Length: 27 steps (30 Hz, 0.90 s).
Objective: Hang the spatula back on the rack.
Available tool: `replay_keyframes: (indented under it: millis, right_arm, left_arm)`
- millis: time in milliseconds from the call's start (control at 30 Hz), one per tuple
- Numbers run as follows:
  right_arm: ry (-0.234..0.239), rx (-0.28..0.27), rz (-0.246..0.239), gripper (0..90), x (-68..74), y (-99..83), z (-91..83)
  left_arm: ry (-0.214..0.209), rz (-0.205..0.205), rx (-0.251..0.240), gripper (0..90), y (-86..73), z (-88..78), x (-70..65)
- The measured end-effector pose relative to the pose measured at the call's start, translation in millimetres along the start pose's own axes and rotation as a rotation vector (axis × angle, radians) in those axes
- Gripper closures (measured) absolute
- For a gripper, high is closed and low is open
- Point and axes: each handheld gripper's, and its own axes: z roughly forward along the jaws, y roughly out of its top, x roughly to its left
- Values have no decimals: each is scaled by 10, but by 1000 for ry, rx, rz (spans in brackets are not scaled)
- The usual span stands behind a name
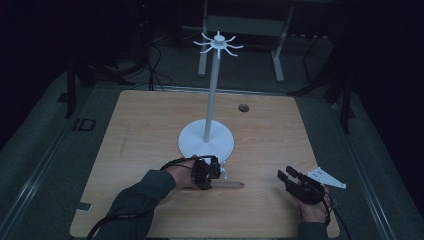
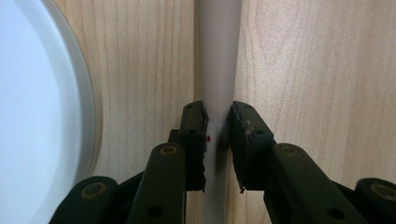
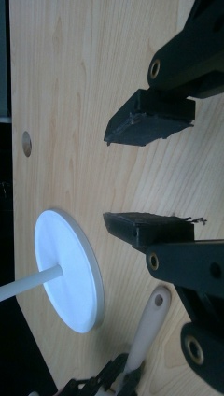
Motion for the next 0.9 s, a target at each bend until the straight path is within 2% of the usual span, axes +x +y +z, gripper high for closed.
replay_keyframes:
  millis: [133, 300, 500, 700, 767, 867, 900]
  right_arm:
    - [-1, 0, 5, 541, -11, -2, -9]
    - [-2, 0, 7, 541, -15, -4, -9]
    - [-1, 7, 2, 541, -1, -7, 3]
    - [-6, 3, 8, 540, -19, -11, -4]
    - [-8, 4, 9, 540, -21, -12, -5]
    - [-8, 3, 10, 541, -23, -14, -6]
    - [-9, 3, 10, 540, -21, -16, -1]
  left_arm:
    - [-2, 7, 33, 734, 41, 45, 9]
    - [-18, -7, 44, 727, 72, 55, 27]
    - [-19, -7, 28, 744, 55, 54, 17]
    - [5, 8, 29, 753, 51, 43, -5]
    - [36, 10, 26, 758, 47, 33, -17]
    - [38, -1, 7, 760, 31, 6, -20]
    - [51, -4, -18, 761, 6, -59, -15]
